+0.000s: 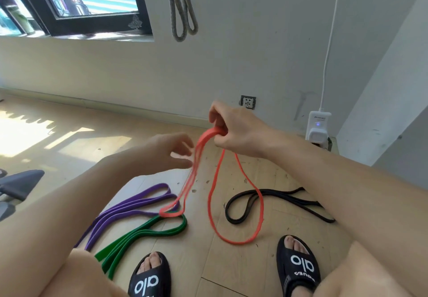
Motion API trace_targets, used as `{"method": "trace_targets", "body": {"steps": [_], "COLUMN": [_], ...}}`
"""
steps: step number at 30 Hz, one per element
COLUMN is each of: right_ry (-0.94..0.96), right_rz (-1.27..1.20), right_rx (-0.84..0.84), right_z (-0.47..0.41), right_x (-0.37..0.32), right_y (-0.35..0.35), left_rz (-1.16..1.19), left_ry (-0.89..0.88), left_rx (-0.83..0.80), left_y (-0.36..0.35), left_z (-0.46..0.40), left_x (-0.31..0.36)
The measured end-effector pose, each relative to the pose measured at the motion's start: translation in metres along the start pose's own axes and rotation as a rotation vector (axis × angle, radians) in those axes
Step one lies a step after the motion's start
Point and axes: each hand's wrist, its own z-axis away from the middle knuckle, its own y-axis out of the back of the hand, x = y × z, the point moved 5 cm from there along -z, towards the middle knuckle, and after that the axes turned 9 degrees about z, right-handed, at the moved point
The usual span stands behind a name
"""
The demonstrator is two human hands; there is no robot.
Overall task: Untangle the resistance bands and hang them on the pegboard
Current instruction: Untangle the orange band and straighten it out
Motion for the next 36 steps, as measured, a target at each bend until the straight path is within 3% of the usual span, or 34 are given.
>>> {"method": "trace_targets", "body": {"steps": [4,11,18,23,27,36], "right_ry": [0.060,-0.089,-0.083,-0.023,-0.024,-0.130], "right_rz": [-0.026,0.061,-0.086,-0.237,-0.315,-0.496], "right_rx": [0.034,-0.120,0.054,0.068,0.047,0.114], "right_z": [0.000,0.007,0.005,0.003,0.004,0.001], "right_x": [-0.015,0.028,0.013,-0.015,-0.020,-0.015], "right_y": [0.003,0.000,0.014,0.018,0.020,0.016], "left_rz": [0.169,0.040,-0.106,0.247,0.325,0.450], "left_ry": [-0.179,-0.057,-0.004,-0.152,-0.203,-0.167], "left_rx": [0.098,0.139,0.005,0.060,0.167,0.104], "left_y": [0.002,0.028,0.006,-0.003,0.008,0.002], "left_z": [-0.001,0.007,0.000,-0.002,-0.004,-0.007], "left_x": [0.037,0.011,0.013,0.040,0.047,0.043]}}
